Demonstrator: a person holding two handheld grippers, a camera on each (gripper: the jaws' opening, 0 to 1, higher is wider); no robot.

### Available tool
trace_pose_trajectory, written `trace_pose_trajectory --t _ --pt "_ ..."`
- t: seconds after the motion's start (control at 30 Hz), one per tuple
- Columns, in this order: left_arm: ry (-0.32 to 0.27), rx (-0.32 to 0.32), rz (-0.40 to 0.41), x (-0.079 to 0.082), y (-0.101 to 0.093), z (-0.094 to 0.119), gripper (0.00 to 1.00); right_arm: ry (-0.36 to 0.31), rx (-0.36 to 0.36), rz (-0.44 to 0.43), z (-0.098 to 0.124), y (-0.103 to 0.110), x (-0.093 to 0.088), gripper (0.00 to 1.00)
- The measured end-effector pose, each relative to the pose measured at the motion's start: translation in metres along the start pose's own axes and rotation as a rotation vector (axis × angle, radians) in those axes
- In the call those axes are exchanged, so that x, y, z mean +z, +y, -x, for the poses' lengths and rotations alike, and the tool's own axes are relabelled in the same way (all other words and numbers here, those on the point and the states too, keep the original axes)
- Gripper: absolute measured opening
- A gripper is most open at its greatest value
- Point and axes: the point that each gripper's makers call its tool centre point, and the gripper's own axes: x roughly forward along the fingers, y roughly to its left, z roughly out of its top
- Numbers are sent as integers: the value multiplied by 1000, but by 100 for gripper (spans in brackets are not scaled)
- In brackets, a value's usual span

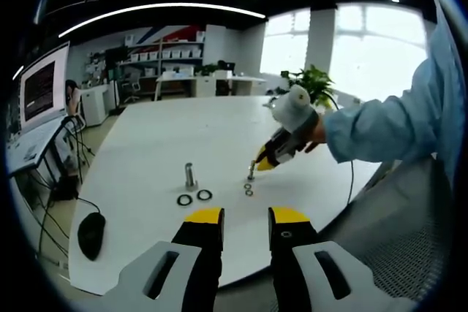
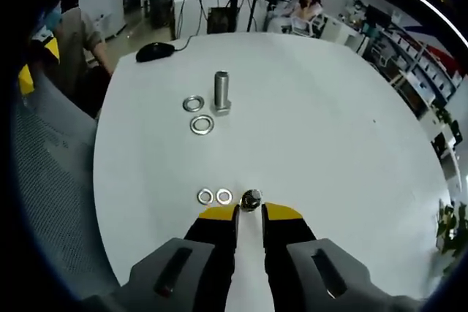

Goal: Place the washer onto the threaded stud by aligning its center hole with the stud, sliding it down to the base, and recovering from edge contact or off-axis alignment until the washer reaches the visible bottom stop.

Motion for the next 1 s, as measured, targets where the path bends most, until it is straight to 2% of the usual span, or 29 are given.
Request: trace_pose_trajectory --t 0.4,1.0 --pt "2 1 1 0 0 0 22 14 51 -3 -8 23 -6 13" --pt "4 3 2 -1 0 0 22 33 134 -3 -28 50 -3 13"
